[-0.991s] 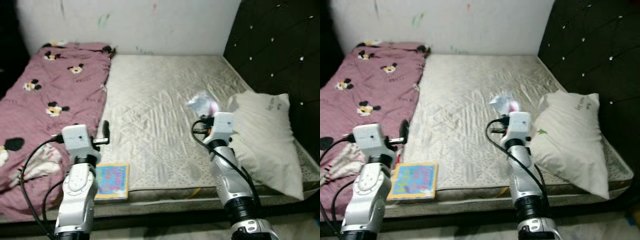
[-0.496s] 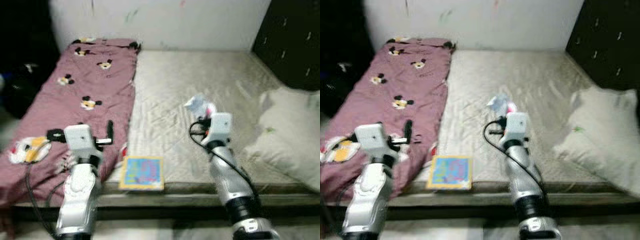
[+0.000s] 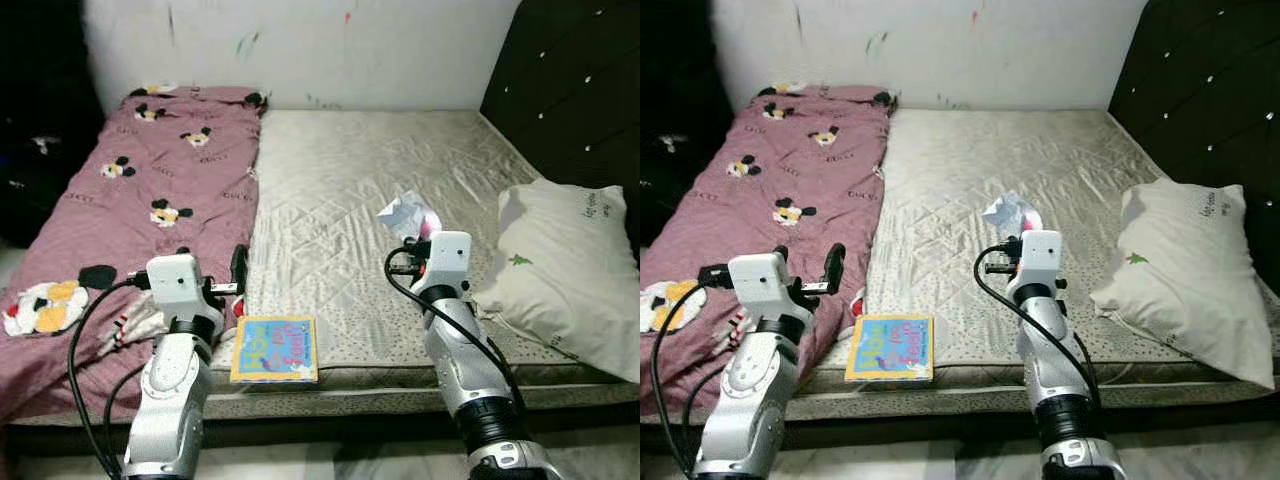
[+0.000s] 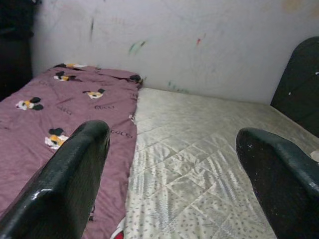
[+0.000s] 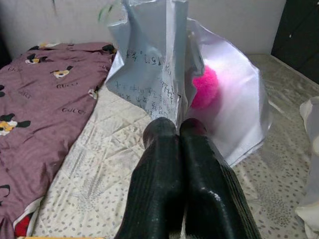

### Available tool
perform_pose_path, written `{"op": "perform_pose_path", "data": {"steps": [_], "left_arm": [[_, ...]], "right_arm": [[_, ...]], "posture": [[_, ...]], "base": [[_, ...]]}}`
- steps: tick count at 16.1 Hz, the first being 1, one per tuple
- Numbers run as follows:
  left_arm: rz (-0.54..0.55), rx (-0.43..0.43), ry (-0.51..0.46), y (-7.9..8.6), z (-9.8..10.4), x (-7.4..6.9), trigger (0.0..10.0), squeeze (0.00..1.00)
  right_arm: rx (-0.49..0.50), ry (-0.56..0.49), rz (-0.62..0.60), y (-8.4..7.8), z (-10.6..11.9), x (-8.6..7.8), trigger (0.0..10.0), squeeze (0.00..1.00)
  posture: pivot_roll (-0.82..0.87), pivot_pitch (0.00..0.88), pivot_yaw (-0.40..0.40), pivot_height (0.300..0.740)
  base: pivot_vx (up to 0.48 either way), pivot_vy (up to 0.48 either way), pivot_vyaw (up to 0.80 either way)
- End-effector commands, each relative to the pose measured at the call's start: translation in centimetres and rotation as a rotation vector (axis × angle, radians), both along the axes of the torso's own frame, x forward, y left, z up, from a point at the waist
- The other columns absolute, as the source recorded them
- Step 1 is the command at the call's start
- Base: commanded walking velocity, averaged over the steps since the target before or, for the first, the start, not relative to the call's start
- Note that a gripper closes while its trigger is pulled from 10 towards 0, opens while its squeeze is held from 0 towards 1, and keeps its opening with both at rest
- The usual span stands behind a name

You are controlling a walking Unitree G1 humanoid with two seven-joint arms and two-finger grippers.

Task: Clean up the room

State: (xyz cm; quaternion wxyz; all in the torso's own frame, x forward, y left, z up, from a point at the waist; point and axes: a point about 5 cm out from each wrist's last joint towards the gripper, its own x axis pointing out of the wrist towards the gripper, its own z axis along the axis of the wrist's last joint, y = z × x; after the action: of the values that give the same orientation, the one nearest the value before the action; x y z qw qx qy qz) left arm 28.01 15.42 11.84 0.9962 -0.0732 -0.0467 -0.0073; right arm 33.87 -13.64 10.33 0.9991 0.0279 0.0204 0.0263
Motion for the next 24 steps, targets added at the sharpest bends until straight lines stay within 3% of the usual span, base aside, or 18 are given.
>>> {"op": "perform_pose_path", "data": {"steps": [1,8,14,24], "left_arm": [[-0.006,0.004,-0.006,0.08,0.30,0.11,10.0,0.00],[-0.013,0.000,0.002,-0.45,0.22,-0.08,10.0,0.00],[0.034,-0.002,0.025,-0.24,0.06,0.25,10.0,0.00],[0.034,0.003,0.029,-0.40,0.03,0.43,10.0,0.00]], "right_arm": [[-0.005,-0.003,0.006,0.11,0.23,0.24,10.0,0.00],[-0.009,0.001,-0.009,0.04,-0.02,0.07,10.0,0.00],[-0.003,-0.002,-0.020,0.07,-0.02,0.19,10.0,0.00],[0.001,0.010,-0.015,0.27,-0.24,0.28,10.0,0.00]], "posture": [[0.03,0.000,0.003,0.740],[0.03,0.010,0.005,0.740],[0.04,0.012,0.010,0.740],[0.03,0.018,0.010,0.740]], "base": [[0.292,0.000,0.00],[0.281,0.000,0.00],[0.000,0.000,0.00],[0.000,0.462,0.00]]}}
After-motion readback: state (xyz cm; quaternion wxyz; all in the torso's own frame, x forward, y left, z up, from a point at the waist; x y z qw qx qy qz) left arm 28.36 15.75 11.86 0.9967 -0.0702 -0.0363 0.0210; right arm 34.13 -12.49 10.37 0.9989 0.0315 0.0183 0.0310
